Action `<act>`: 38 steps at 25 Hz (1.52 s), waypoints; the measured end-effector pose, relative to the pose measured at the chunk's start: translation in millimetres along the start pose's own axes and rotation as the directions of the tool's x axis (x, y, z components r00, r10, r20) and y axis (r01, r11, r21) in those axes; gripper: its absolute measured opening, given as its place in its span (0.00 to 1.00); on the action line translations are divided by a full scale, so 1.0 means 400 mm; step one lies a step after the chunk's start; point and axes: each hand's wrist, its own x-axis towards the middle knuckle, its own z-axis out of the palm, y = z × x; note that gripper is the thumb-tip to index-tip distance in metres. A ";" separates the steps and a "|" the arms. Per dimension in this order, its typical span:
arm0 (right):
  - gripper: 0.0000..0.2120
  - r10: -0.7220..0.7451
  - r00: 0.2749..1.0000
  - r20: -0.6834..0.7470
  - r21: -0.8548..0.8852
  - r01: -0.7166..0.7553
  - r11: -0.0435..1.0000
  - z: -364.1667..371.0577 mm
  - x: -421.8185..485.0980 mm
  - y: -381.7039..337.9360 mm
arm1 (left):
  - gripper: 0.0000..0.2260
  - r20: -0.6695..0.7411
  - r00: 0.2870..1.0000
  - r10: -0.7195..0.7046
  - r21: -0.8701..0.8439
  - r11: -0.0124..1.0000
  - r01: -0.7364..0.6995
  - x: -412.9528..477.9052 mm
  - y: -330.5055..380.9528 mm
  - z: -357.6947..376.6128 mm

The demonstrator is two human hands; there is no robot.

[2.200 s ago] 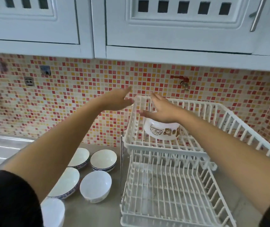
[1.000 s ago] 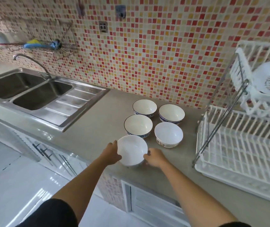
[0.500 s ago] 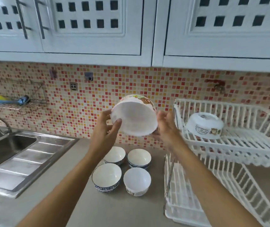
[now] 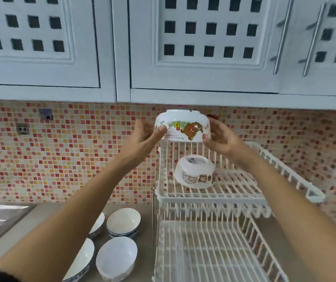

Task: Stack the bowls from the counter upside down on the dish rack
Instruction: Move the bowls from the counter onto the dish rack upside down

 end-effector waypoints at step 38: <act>0.37 0.105 0.955 0.276 -0.699 0.124 0.704 0.390 0.101 -0.056 | 0.30 0.164 0.936 -0.313 0.756 0.650 0.084 -0.133 -0.086 -0.167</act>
